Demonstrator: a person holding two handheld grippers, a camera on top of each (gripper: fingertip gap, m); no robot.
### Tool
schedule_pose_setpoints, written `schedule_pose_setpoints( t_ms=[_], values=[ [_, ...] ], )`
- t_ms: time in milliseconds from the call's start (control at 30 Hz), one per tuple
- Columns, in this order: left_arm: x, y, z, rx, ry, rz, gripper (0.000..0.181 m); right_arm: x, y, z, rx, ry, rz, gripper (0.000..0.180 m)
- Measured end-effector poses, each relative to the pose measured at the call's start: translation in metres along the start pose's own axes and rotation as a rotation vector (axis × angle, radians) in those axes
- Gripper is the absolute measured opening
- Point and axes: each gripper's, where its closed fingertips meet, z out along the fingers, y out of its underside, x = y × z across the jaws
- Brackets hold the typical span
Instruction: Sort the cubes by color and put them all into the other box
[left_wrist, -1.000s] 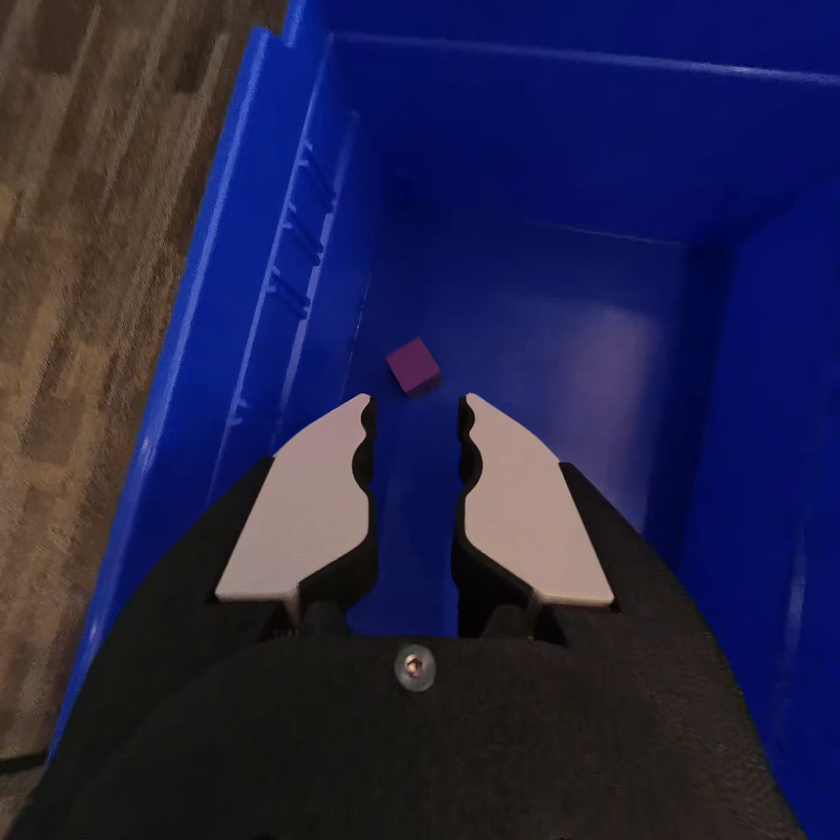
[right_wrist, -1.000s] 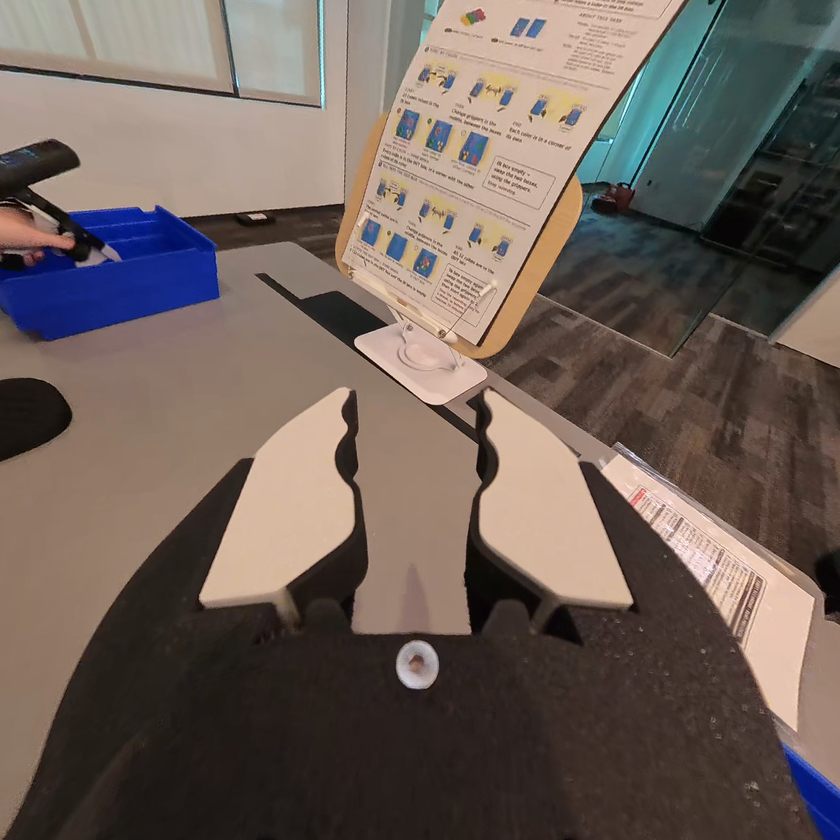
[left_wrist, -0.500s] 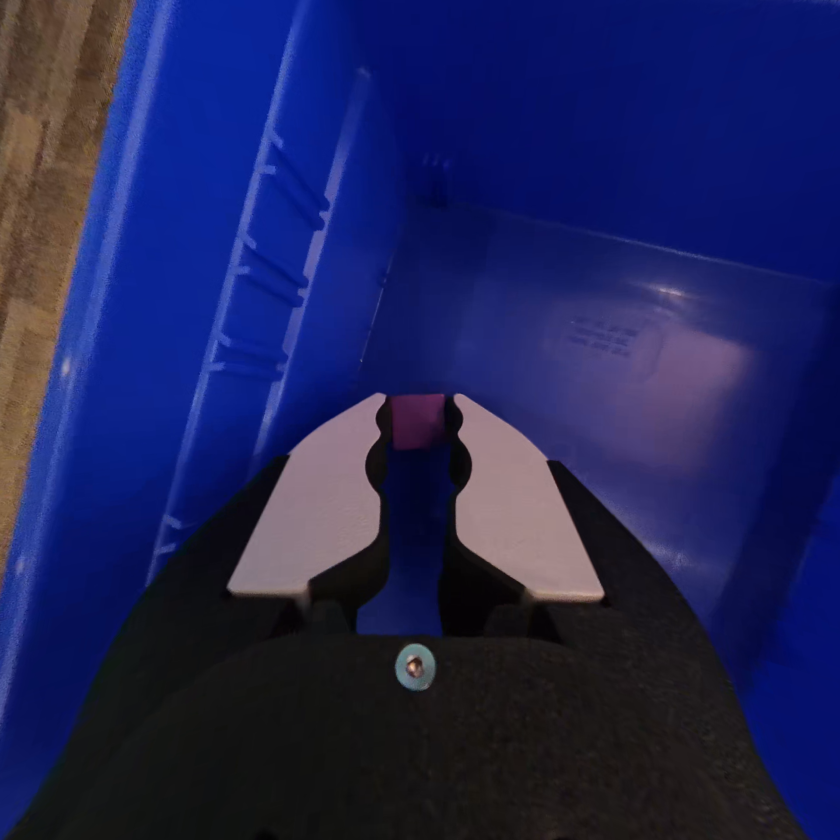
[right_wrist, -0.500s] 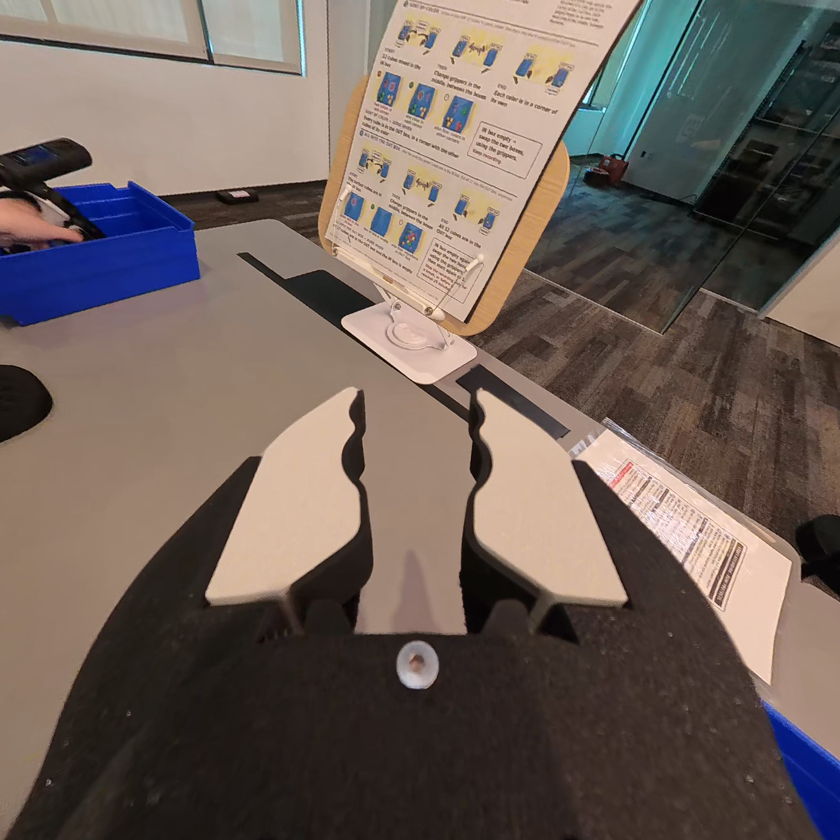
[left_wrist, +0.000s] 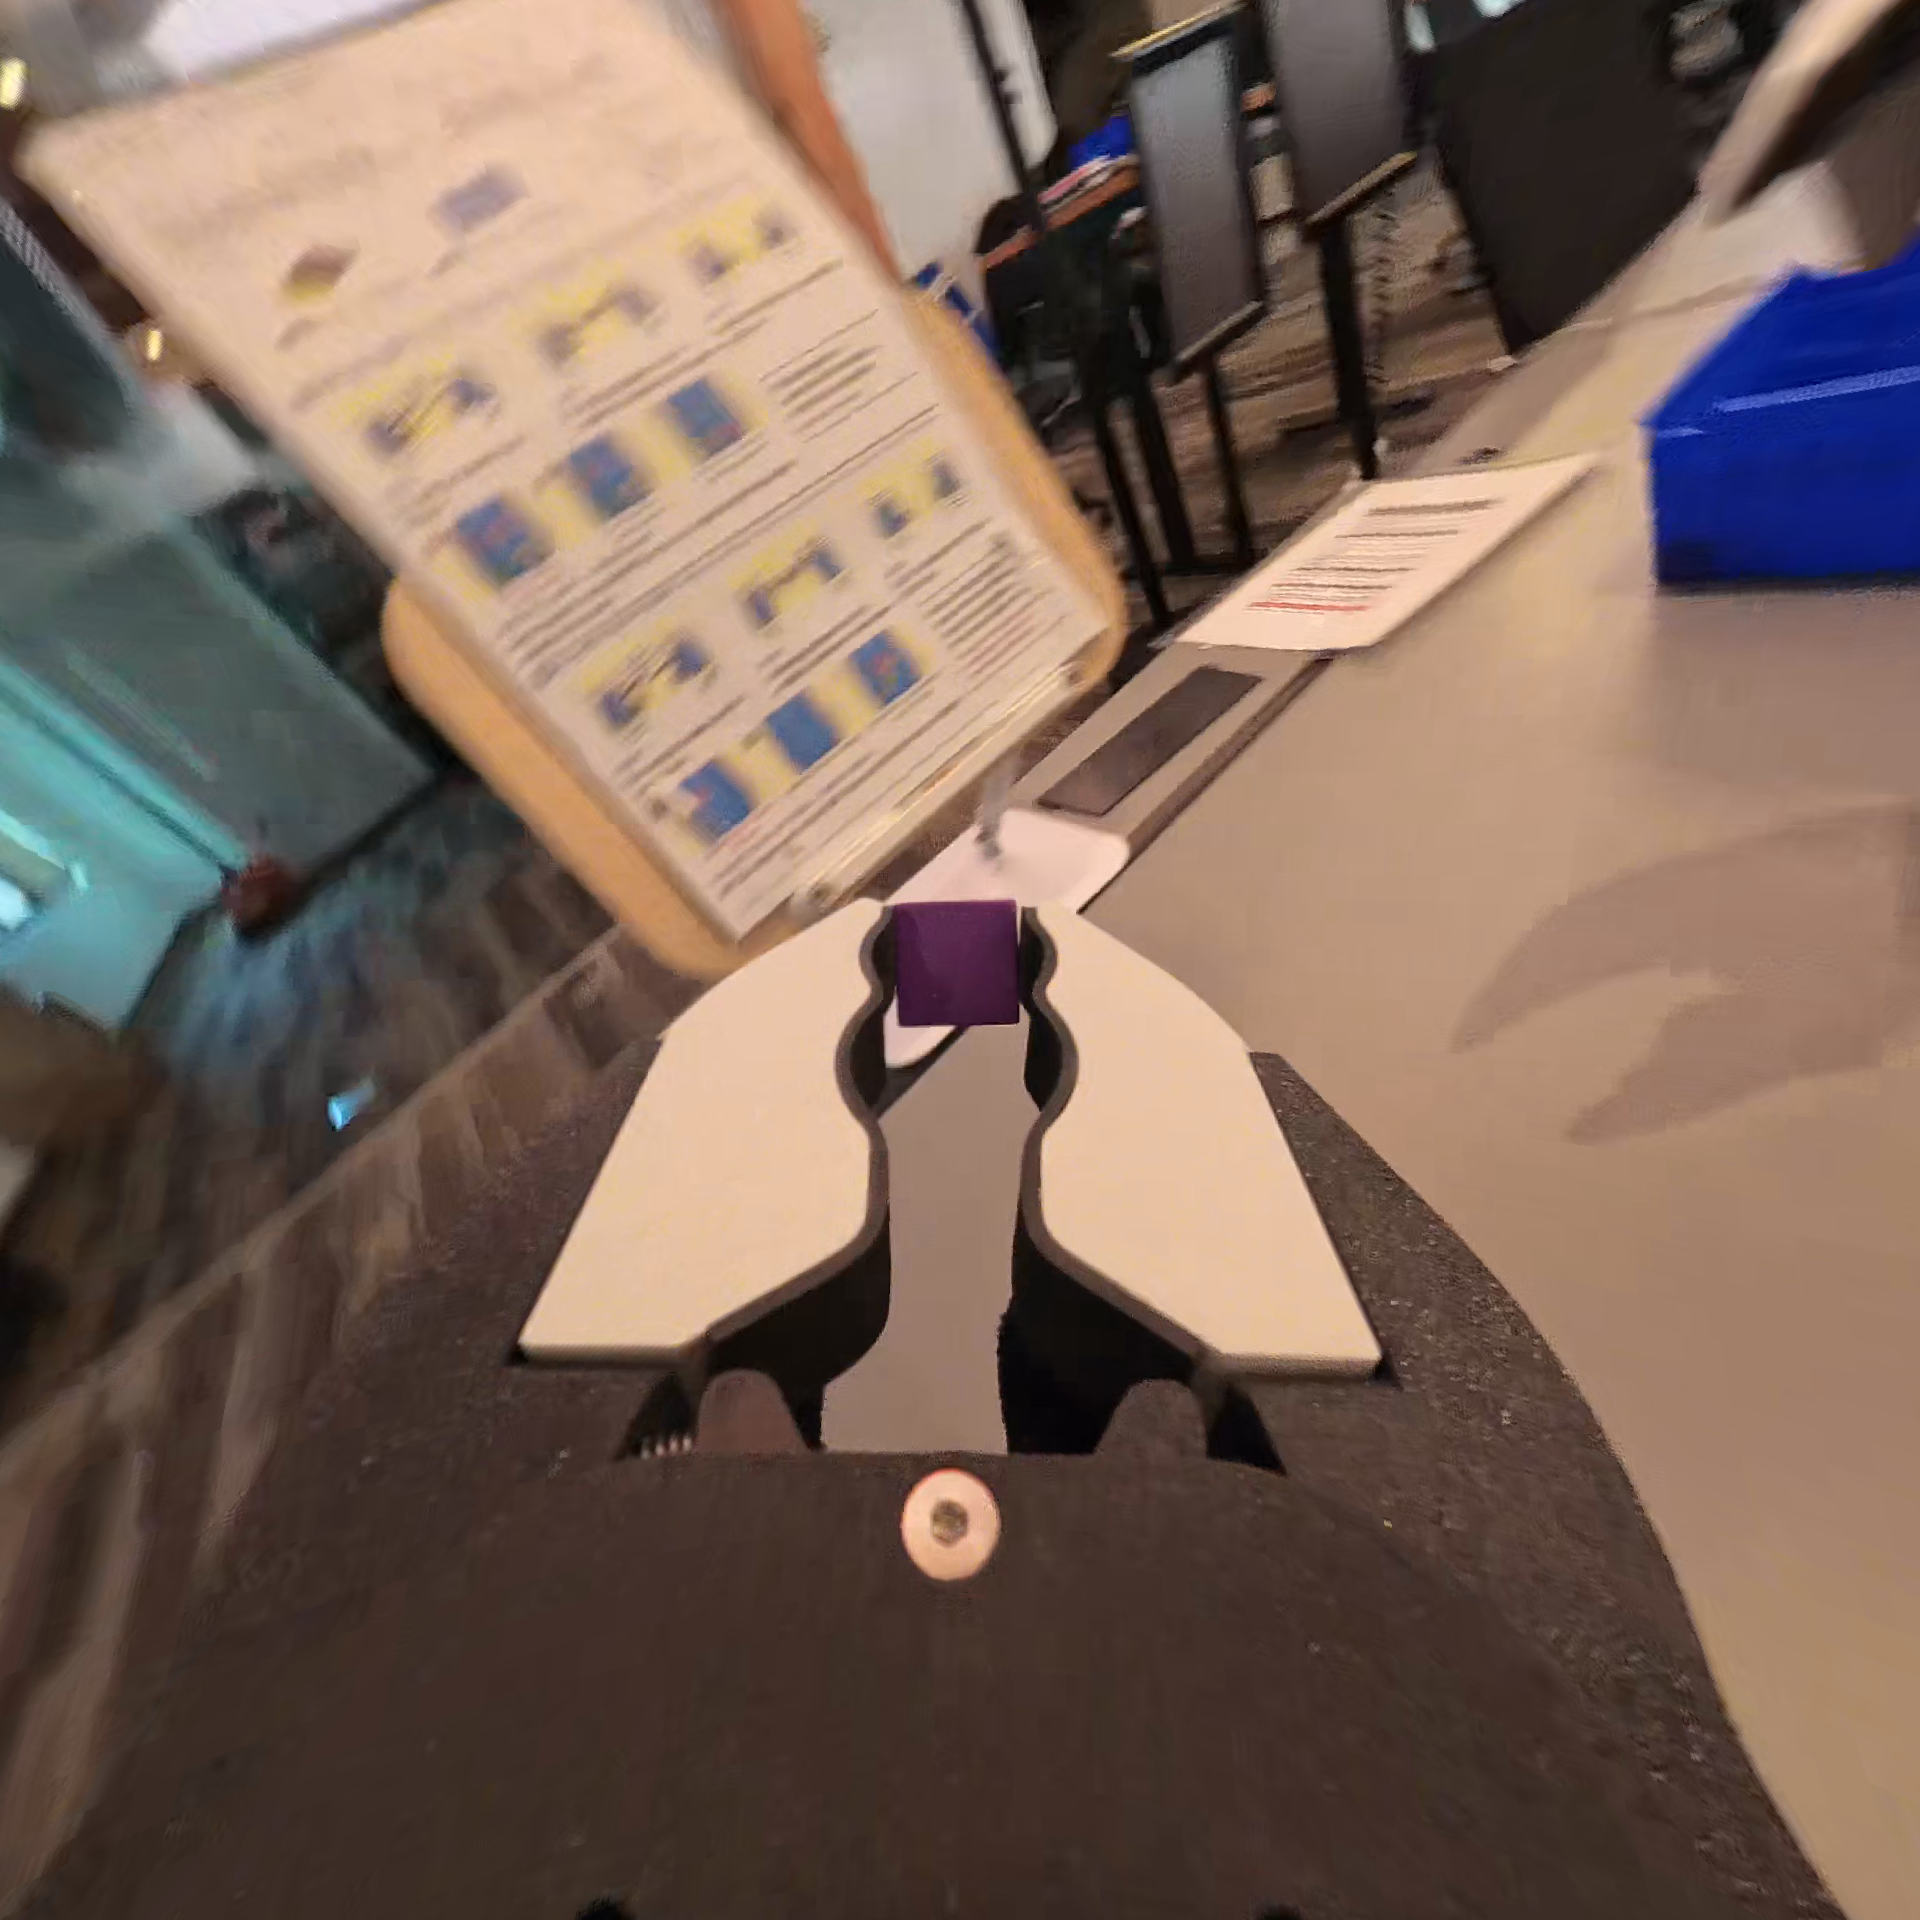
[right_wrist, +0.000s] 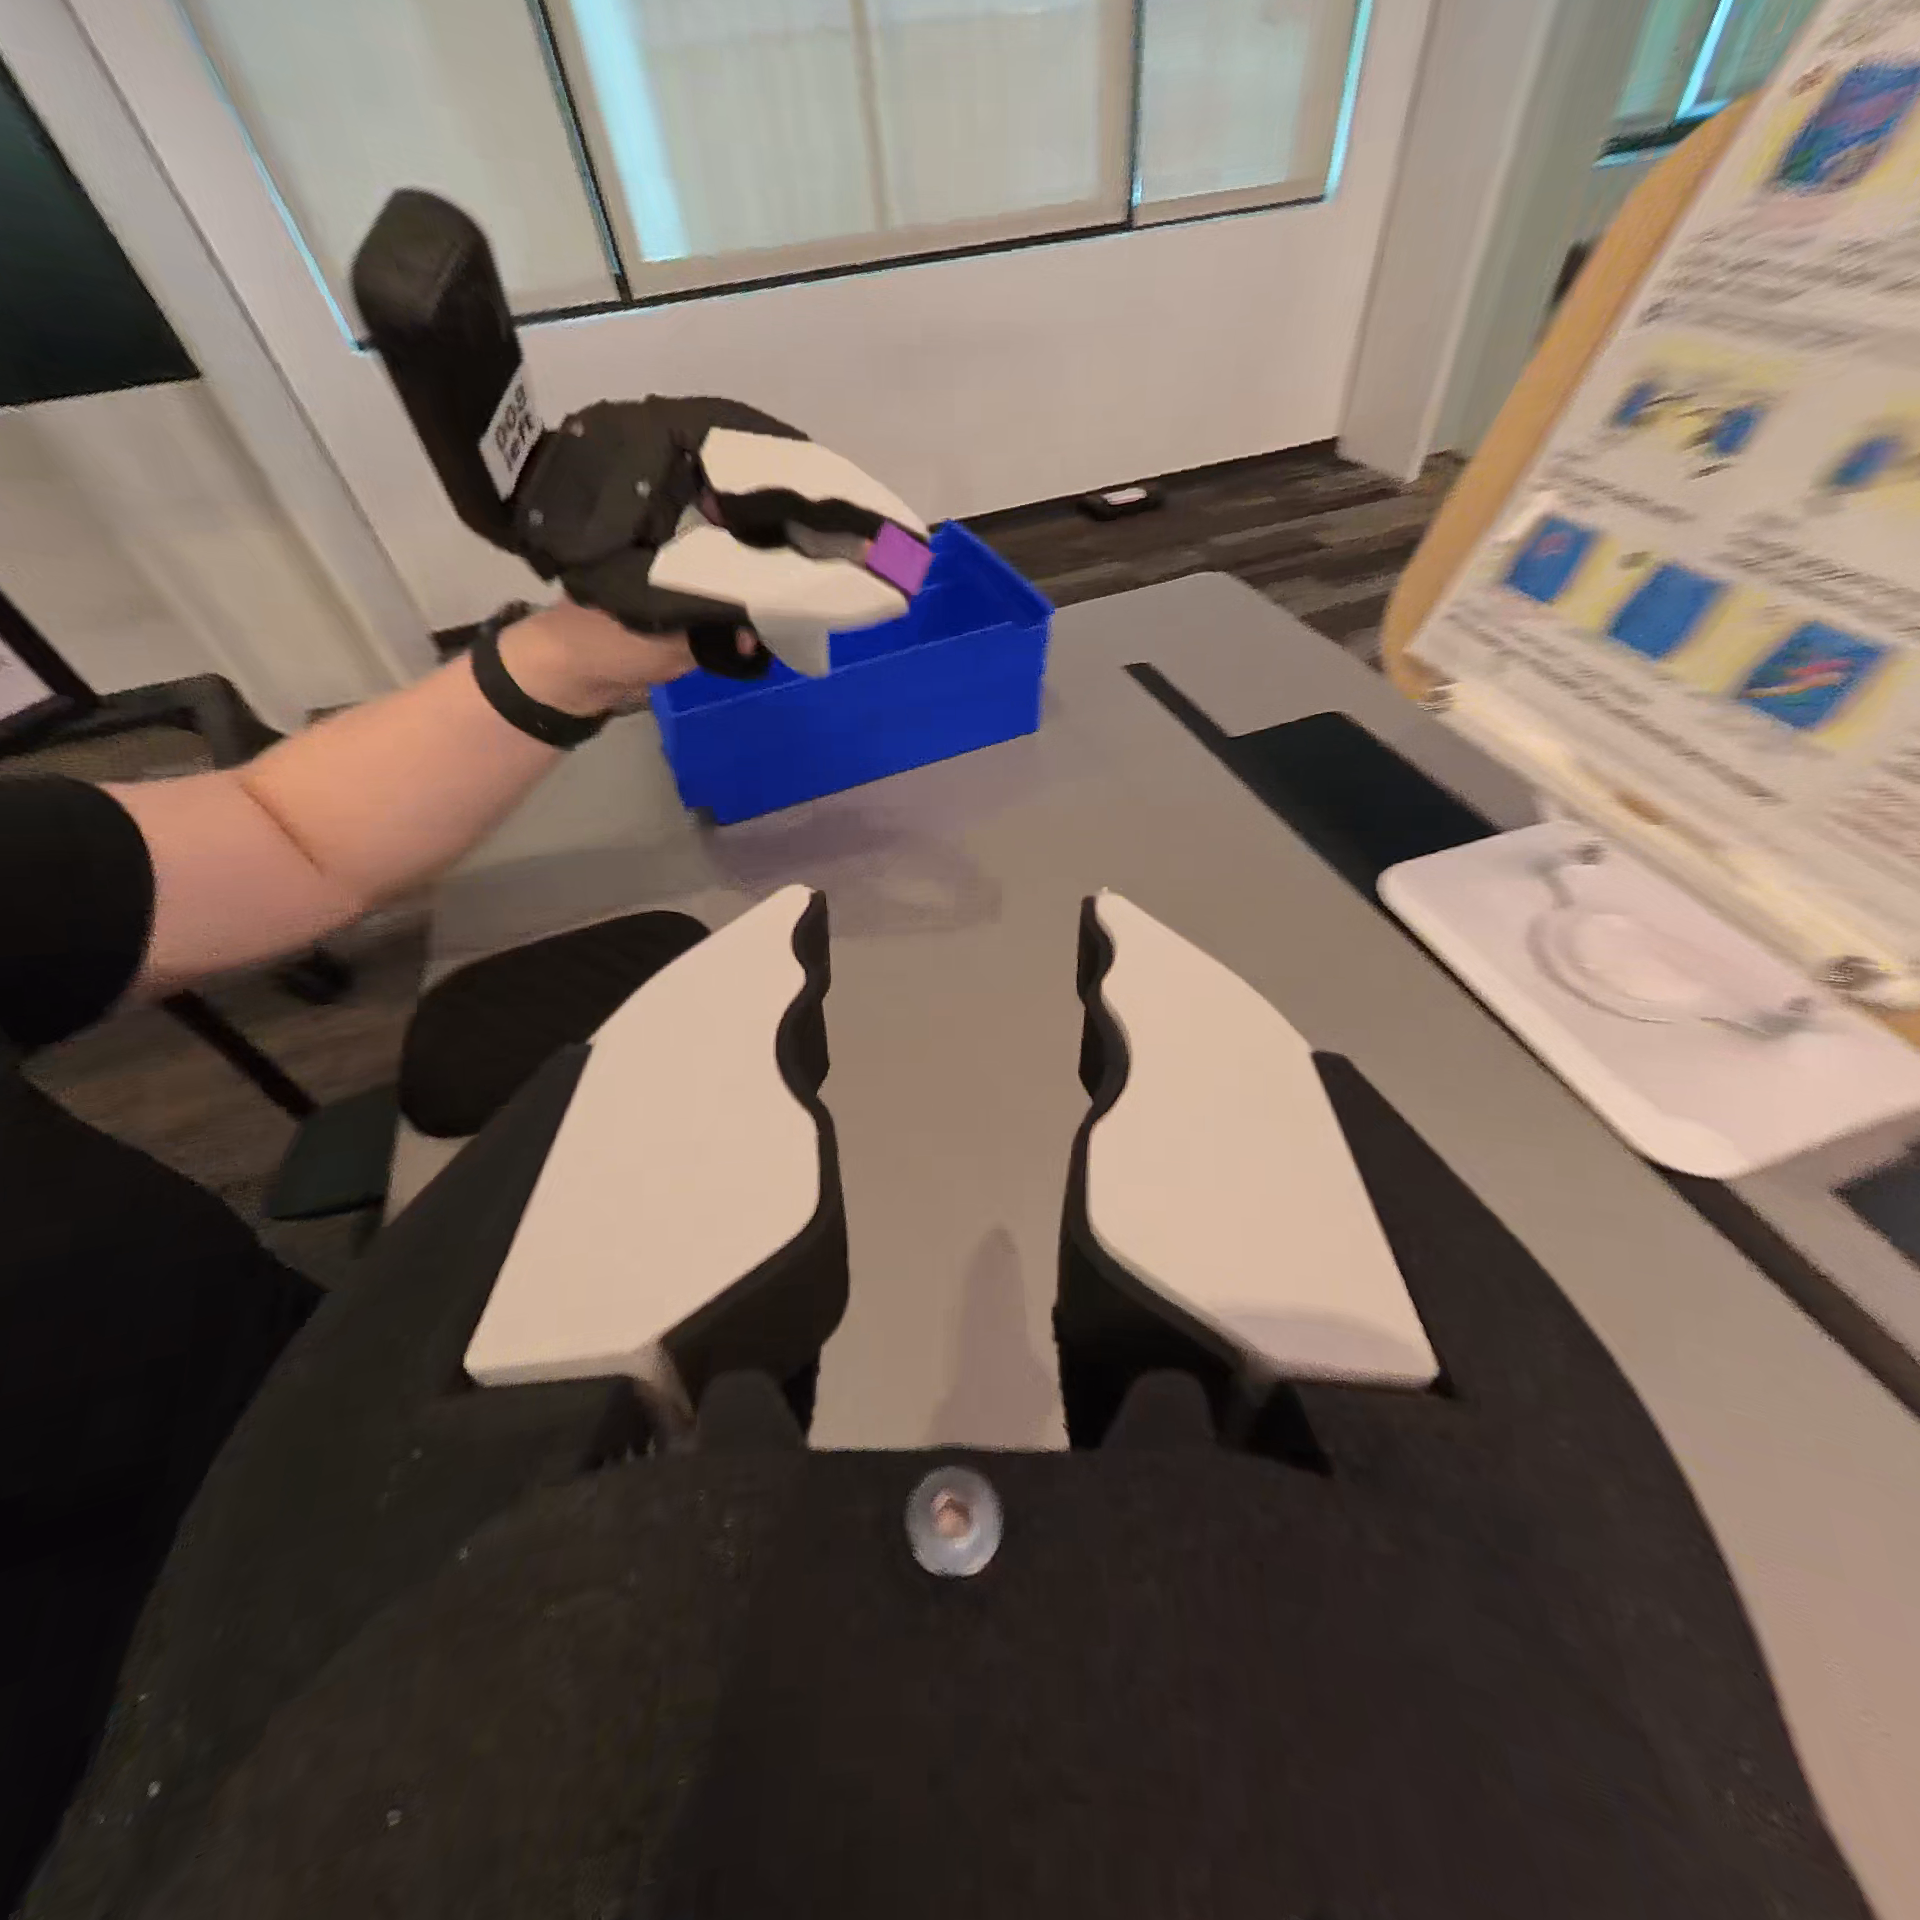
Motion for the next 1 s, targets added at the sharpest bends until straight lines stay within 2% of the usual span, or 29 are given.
schedule_pose_setpoints(
  t_ms=[100, 233, 367, 467, 567, 633, 700, 833, 900, 1000],
  values=[
    [0.066, -0.027, 0.024, 0.046, 0.061, 0.2, 0.022, -0.018, 0.006, 0.032, 0.002, -0.061, 0.089, 0.048],
    [0.121, -0.046, 0.047, 0.059, 0.124, 0.293, 0.022, -0.014, 0.018, 0.046, -0.022, -0.052, 0.218, 0.053],
    [0.142, -0.06, 0.06, 0.073, 0.134, 0.348, 0.022, -0.005, 0.025, 0.046, -0.044, -0.026, 0.272, 0.051],
    [0.149, -0.065, 0.064, 0.066, 0.146, 0.352, 0.022, -0.013, 0.032, 0.045, -0.105, -0.092, 0.262, 0.023],
    [0.15, -0.07, 0.066, 0.068, 0.117, 0.314, 0.024, -0.01, 0.03, 0.041, -0.099, -0.088, 0.257, 0.021],
    [0.148, -0.068, 0.067, 0.038, 0.089, 0.267, 0.047, -0.004, 0.03, 0.029, -0.125, -0.067, 0.243, 0.021],
    [0.153, -0.055, 0.066, -0.034, 0.121, 0.207, 0.06, 0.004, 0.021, 0.002, -0.124, -0.037, 0.221, 0.021],
    [0.161, -0.018, 0.05, -0.117, 0.174, 0.086, 0.053, 0.026, 0.021, -0.093, -0.219, 0.076, 0.136, 0.021],
    [0.157, 0.002, 0.039, -0.16, 0.155, 0.066, 0.05, 0.038, 0.047, -0.152, -0.327, 0.152, 0.08, 0.021],
    [0.141, 0.021, 0.022, -0.214, 0.075, 0.041, 0.045, 0.053, 0.112, -0.237, -0.493, 0.201, 0.091, 0.022]
  ],
)
